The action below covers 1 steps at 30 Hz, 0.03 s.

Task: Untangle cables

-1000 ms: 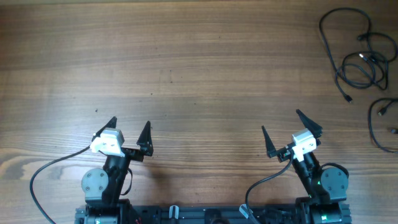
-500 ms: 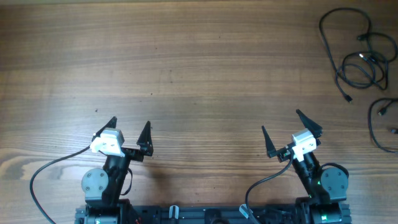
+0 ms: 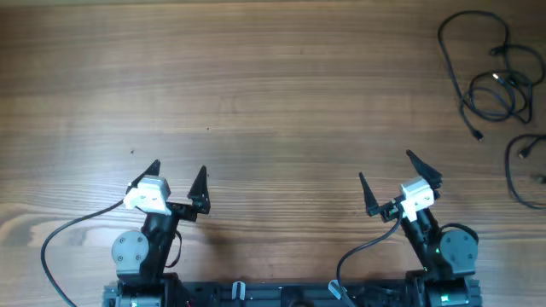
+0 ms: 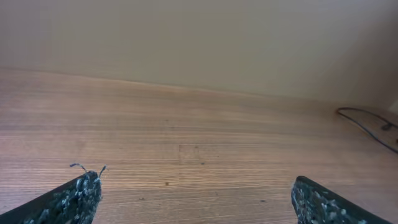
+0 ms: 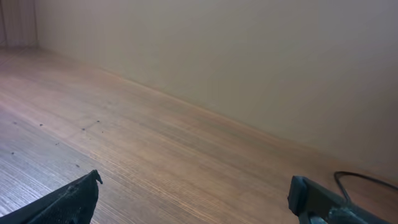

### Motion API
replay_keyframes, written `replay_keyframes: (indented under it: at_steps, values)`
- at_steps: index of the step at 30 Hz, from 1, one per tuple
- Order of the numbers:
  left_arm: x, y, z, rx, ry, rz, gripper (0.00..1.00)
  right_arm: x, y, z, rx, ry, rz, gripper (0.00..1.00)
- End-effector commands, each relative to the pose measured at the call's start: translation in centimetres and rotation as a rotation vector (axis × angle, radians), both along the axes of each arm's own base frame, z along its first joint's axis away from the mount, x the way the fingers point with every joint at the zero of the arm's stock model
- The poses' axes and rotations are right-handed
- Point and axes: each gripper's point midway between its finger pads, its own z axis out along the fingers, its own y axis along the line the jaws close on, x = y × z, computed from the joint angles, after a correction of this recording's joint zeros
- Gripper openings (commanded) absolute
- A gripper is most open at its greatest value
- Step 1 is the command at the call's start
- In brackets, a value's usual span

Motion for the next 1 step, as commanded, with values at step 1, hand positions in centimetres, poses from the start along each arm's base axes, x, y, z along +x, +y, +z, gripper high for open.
replay_keyframes:
  at_steps: [1]
  values:
    - [0.05, 0.12, -0.30, 0.020, -0.002, 0.008, 1.00, -0.04, 0.06, 0.10, 0.016, 0.001, 0.002, 1.00]
